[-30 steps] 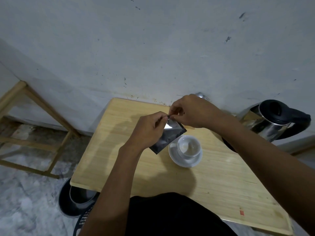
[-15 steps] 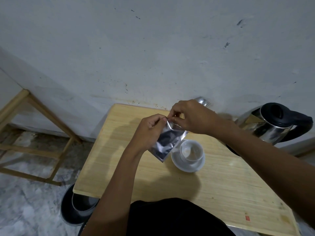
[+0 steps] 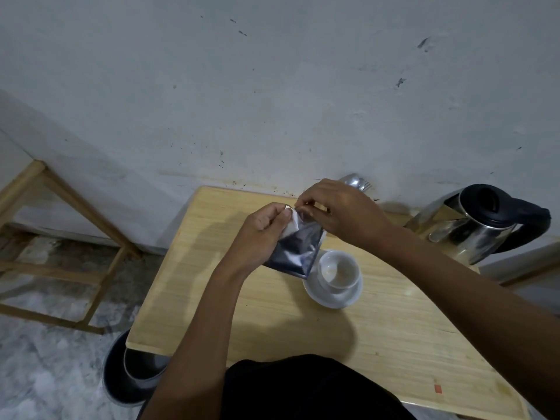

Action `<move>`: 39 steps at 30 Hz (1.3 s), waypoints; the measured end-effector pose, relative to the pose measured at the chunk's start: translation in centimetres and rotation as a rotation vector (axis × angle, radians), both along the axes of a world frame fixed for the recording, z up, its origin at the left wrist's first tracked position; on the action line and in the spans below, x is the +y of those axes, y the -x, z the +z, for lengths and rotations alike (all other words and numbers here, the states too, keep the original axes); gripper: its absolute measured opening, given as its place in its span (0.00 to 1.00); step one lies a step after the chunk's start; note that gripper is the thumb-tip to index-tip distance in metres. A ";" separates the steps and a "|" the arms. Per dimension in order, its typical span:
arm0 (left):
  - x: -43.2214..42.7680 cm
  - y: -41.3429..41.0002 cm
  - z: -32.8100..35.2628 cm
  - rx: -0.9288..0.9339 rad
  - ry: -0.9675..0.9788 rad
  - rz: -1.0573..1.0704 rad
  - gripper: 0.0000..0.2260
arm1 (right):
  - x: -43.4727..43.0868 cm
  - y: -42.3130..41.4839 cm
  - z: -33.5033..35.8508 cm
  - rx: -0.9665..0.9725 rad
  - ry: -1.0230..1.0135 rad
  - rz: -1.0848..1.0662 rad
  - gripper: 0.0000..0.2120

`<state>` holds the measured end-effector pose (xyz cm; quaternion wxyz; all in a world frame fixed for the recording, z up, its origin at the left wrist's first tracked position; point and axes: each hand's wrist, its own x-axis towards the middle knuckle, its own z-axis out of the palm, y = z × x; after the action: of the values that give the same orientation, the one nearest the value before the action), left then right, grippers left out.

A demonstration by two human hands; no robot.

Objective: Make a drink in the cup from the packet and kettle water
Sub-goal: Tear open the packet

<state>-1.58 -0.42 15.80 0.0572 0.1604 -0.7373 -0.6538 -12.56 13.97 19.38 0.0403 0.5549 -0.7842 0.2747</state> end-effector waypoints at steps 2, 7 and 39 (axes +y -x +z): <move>0.0 0.0 0.0 0.006 -0.051 -0.041 0.10 | -0.1 0.0 -0.1 -0.003 -0.003 -0.007 0.08; -0.3 0.2 -0.8 0.017 -0.004 -0.034 0.12 | 0.0 0.1 -0.2 -0.020 -0.002 0.001 0.05; -4.6 -2.5 -6.2 -0.104 -0.162 0.204 0.14 | 4.2 -3.6 -6.4 -0.731 0.361 -0.606 0.07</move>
<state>0.95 -5.00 9.60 0.0719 0.2721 -0.6641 -0.6927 -8.92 18.15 13.02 -0.0638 0.1542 -0.8128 0.5582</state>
